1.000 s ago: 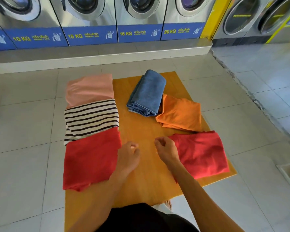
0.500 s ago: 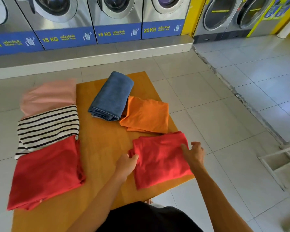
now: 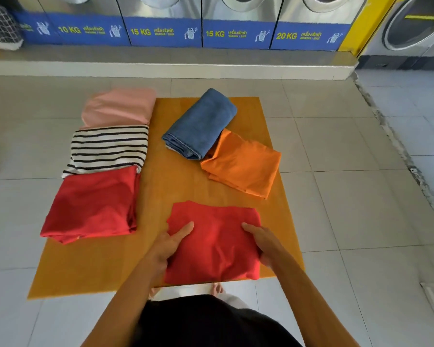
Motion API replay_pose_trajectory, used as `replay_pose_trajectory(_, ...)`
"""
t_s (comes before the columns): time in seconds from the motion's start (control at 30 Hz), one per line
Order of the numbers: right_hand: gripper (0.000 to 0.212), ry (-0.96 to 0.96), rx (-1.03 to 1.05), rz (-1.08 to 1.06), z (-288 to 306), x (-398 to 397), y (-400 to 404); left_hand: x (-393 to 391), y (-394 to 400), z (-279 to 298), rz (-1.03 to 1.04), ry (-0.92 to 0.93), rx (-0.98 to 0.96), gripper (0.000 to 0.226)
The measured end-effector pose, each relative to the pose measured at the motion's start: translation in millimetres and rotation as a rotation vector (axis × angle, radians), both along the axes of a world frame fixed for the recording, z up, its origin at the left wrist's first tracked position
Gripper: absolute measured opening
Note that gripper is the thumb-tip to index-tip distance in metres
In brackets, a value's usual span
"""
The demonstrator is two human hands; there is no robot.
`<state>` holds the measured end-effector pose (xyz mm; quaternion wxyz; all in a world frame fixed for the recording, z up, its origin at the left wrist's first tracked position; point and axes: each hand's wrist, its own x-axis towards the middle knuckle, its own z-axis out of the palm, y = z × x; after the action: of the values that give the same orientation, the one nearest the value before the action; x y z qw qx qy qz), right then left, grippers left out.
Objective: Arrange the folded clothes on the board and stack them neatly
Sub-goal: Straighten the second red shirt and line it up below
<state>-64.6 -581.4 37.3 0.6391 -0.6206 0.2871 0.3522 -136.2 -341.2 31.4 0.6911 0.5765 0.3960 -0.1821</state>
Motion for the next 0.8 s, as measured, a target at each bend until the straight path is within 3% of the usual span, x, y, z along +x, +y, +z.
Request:
replay_pose_trajectory(0.13,0.026,-0.042,0.064,0.179,-4,-18,60,-51,52,11,0.128,0.008,-0.028,0.051)
replay_pose_trajectory(0.27,0.036,-0.102,0.080,0.393,-7,-43,126,-108,109,19,0.237,0.036,0.115,0.069)
replay_pose_trajectory(0.33,0.043,-0.100,0.086,0.466,-10,-58,155,-131,134,25,0.278,0.033,0.165,0.068)
replay_pose_trajectory(0.47,0.040,0.039,0.138,0.514,-1,-85,201,-158,174,34,0.318,0.028,0.253,0.054)
replay_pose_trajectory(0.63,0.044,0.112,0.081,0.528,-1,-101,251,-171,217,16,0.320,0.065,0.396,0.059)
replay_pose_trajectory(0.8,0.051,-0.107,-0.073,0.453,-21,-106,287,-162,248,-8,0.256,0.080,0.523,0.056)
